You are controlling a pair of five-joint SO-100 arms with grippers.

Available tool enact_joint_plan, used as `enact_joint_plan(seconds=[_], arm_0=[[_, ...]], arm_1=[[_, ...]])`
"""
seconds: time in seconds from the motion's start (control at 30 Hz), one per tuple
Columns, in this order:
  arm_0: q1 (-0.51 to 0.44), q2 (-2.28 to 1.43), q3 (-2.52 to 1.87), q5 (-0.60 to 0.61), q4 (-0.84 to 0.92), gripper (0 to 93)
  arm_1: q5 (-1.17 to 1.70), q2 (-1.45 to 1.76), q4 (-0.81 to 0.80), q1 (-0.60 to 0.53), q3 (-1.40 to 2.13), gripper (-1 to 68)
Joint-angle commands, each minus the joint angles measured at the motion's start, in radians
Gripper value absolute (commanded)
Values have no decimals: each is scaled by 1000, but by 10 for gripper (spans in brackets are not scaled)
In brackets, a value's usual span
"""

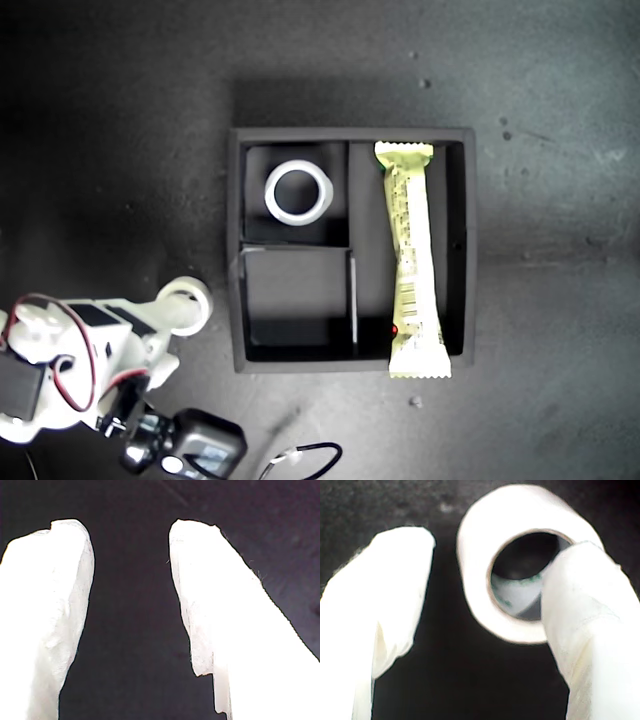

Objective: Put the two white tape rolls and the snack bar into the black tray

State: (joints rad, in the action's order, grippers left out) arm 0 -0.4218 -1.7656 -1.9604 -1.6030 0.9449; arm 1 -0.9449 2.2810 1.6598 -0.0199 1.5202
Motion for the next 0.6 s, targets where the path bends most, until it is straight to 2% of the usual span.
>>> enact_joint_plan(seconds=[0.0,0.4,0.5,0.57], arm_0=[[5,11,3,-3,-17,163],[11,146,14,-58,-14,153],[31,198,26,-74,-14,98],[51,201,32,-78,0,43]], arm_1=[[-48,60,-46,-20,81,95],[-114,233,-121,-12,298,71],[-153,330,-183,-8,419,9],[-189,436,-241,-5,541,-1]])
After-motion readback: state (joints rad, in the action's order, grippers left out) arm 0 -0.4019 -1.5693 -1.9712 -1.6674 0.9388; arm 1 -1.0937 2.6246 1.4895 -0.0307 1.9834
